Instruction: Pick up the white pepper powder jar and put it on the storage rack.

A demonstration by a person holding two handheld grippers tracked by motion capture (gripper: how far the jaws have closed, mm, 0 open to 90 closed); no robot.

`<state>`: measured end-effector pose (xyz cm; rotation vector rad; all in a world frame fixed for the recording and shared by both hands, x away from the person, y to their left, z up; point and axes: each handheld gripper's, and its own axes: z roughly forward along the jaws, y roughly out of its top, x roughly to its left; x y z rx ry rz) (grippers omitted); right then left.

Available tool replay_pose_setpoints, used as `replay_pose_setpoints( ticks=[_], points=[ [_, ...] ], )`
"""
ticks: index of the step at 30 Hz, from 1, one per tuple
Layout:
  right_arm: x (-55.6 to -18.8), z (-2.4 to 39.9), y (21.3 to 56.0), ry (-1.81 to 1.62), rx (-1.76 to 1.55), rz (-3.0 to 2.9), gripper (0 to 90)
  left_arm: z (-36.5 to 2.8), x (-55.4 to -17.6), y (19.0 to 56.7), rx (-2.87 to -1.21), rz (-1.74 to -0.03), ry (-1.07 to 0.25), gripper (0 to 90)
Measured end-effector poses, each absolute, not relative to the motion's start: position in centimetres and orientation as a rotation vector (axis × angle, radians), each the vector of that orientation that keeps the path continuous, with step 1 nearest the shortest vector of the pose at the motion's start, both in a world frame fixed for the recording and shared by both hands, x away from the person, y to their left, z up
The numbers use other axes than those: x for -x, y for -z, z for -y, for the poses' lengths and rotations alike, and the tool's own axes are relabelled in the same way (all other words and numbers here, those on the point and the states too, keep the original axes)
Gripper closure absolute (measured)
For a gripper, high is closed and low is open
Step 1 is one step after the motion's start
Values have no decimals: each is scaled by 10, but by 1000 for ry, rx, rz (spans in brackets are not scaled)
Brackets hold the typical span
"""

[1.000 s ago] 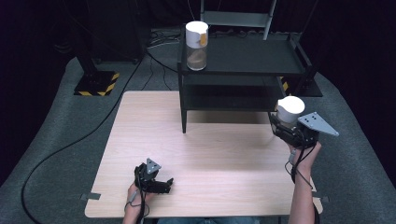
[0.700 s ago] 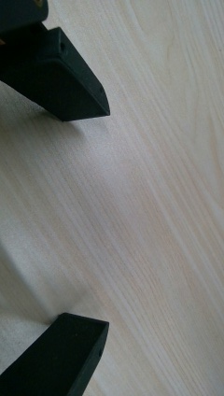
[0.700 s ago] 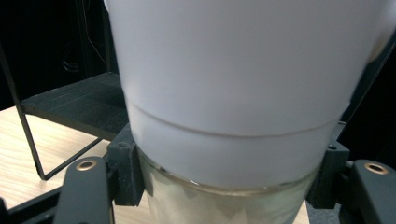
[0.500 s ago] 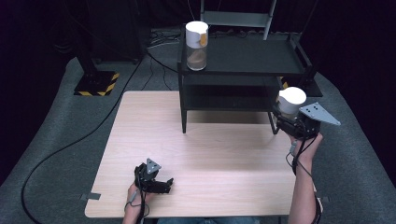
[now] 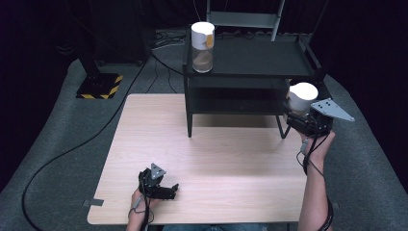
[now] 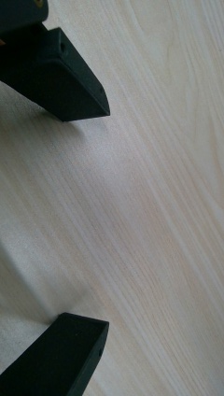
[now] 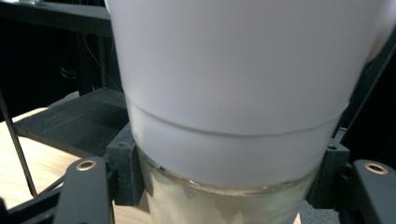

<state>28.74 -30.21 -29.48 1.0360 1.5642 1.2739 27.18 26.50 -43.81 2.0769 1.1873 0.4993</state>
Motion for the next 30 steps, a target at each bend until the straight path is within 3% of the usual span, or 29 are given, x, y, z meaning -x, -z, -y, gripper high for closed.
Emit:
replay_pose_setpoints(
  ticks=[30],
  points=[
    [-297, 305, 256, -1297, -1024, -1520, 300, -265, -272, 438, -2077, -1187, -499, 5]
  ],
)
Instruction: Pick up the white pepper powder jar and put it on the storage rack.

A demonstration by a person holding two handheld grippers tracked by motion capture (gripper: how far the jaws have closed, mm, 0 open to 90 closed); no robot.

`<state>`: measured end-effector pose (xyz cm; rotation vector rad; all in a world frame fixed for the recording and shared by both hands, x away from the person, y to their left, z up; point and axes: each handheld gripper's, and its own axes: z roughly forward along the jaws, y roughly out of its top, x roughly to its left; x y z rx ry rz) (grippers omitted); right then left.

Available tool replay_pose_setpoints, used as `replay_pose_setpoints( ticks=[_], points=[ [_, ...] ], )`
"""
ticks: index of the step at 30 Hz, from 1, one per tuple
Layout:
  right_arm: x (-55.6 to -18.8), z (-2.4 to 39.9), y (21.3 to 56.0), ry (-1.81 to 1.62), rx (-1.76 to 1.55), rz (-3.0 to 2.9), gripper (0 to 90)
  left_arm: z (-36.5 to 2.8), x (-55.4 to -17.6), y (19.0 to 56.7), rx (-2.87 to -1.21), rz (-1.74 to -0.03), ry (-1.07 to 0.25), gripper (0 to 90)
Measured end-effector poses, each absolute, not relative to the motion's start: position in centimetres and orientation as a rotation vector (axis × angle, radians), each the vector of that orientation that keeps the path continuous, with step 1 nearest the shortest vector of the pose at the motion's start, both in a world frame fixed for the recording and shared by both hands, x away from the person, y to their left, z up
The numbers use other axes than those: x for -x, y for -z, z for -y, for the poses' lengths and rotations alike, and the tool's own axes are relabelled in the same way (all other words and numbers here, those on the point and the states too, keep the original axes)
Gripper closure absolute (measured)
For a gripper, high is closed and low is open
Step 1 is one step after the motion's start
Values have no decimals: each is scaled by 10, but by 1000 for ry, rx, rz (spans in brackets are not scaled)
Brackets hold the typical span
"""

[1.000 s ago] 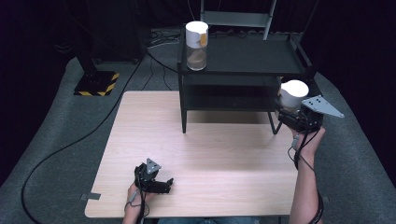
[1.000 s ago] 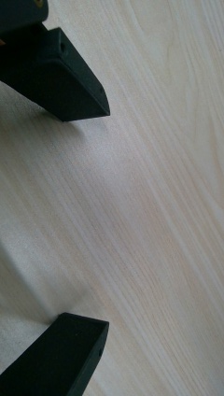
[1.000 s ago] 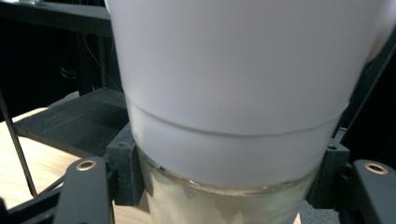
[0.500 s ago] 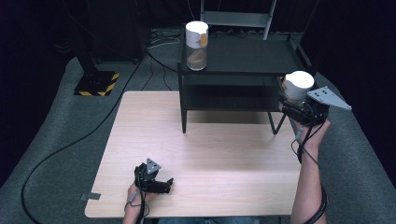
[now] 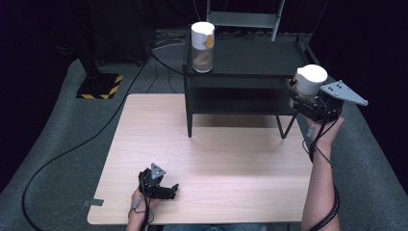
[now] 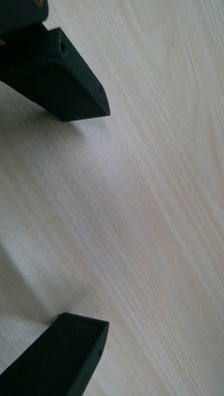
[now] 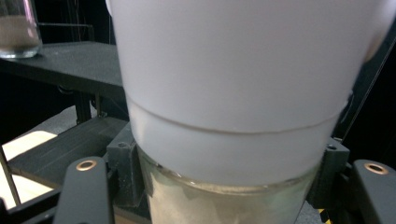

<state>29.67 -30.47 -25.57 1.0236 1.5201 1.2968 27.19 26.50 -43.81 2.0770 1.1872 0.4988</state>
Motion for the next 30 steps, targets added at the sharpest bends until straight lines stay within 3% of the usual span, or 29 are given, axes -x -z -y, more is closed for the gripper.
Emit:
replay_pose_setpoints(
  ticks=[30],
  points=[
    [-320, 295, 217, -1301, -1033, -1483, 300, -265, -272, 438, -2077, -1186, -499, 7]
  ],
)
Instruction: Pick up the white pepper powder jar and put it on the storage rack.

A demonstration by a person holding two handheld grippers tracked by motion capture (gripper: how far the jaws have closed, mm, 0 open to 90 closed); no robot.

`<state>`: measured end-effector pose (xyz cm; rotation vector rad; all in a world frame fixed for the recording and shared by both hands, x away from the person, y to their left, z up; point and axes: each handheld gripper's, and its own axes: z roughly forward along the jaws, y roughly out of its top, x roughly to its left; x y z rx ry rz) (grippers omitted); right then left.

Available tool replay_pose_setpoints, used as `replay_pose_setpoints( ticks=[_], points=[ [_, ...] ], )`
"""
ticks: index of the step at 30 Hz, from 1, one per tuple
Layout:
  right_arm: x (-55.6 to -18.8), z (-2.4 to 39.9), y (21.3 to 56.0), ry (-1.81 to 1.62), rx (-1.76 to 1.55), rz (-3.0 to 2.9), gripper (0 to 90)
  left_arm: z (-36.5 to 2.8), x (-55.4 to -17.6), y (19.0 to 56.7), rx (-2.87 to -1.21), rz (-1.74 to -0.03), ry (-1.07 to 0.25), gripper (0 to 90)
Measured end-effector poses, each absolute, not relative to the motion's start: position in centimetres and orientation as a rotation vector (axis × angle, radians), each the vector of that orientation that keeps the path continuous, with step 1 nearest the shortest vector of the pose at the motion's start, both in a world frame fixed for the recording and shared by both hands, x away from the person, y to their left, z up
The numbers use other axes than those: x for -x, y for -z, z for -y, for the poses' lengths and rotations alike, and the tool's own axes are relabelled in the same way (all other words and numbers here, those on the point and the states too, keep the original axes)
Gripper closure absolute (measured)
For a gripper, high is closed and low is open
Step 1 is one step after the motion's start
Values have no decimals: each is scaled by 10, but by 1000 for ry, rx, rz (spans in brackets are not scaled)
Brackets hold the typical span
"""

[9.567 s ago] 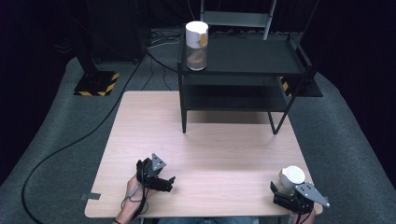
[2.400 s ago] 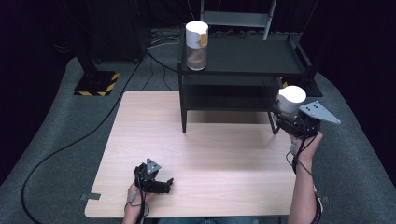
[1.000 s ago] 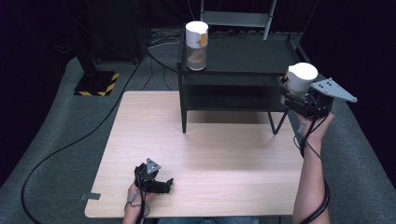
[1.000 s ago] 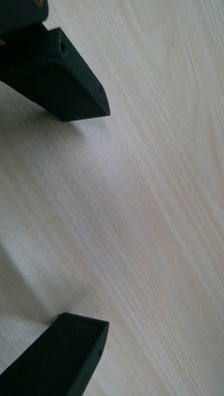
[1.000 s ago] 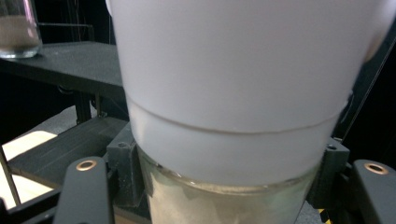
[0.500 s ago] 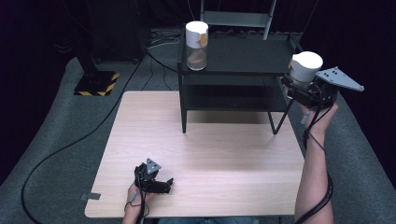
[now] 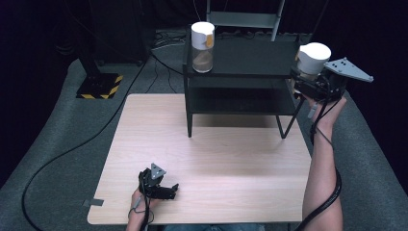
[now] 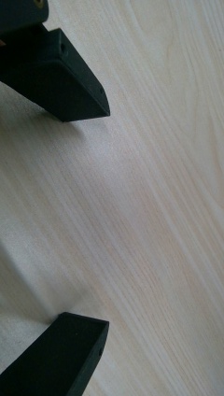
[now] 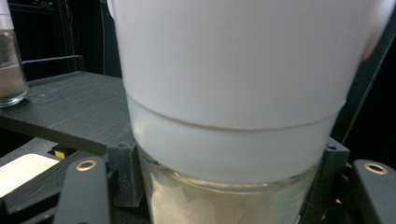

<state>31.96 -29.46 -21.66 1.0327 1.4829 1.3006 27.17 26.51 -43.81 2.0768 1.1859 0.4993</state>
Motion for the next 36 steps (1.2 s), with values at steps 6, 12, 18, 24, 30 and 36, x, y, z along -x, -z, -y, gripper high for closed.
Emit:
replay_pose_setpoints(
  ticks=[6, 12, 18, 24, 30, 36],
  points=[
    [-327, 291, 209, -1292, -1034, -1483, 300, -265, -272, 438, -2077, -1186, -499, 7],
    [-335, 287, 199, -1274, -1032, -1476, 301, -265, -272, 438, -2077, -1185, -499, 8],
    [-347, 286, 192, -1270, -1053, -1481, 301, -265, -272, 438, -2077, -1185, -499, 8],
    [-361, 284, 189, -1274, -1083, -1485, 301, -265, -272, 438, -2077, -1185, -499, 9],
    [-372, 280, 188, -1259, -1093, -1501, 301, -265, -272, 438, -2077, -1184, -499, 9],
    [-380, 276, 188, -1255, -1098, -1507, 301, -265, -272, 438, -2076, -1185, -499, 9]
  ],
)
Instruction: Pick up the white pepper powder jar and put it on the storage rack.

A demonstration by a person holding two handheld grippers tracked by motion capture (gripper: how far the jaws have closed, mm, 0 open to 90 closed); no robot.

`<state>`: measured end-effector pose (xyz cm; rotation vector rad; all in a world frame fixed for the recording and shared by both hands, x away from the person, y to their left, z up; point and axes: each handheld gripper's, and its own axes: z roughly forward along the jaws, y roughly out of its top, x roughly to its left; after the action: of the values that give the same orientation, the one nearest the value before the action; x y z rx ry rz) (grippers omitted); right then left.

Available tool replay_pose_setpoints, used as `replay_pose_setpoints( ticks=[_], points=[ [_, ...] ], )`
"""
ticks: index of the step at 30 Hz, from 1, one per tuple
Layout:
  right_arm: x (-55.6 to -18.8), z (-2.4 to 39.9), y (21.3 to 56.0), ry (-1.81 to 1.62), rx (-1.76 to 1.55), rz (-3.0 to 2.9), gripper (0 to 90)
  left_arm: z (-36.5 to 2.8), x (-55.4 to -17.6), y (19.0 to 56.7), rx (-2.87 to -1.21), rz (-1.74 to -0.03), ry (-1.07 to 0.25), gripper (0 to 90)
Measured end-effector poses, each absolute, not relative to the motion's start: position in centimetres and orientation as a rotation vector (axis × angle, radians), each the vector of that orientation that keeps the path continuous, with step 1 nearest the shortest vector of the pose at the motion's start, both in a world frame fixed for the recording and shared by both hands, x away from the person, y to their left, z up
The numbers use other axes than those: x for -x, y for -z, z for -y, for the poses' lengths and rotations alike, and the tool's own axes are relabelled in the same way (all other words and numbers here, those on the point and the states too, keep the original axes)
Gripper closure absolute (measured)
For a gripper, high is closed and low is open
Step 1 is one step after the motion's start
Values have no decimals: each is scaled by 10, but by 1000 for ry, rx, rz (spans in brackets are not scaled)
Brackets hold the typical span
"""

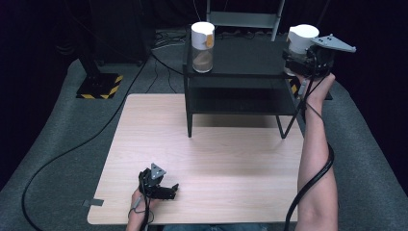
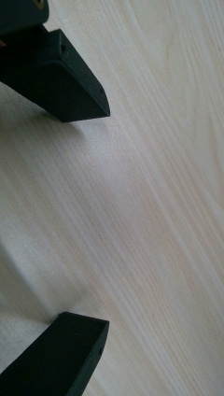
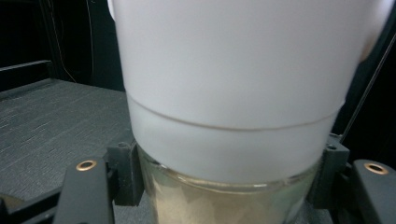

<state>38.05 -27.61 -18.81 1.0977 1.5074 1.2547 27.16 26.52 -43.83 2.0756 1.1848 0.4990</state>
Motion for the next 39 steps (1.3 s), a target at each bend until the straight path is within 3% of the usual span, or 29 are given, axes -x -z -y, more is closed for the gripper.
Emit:
replay_pose_setpoints(
  ticks=[39],
  points=[
    [-396, 288, 195, -1306, -1159, -1507, 301, -266, -271, 438, -2076, -1180, -498, 16]
  ],
)
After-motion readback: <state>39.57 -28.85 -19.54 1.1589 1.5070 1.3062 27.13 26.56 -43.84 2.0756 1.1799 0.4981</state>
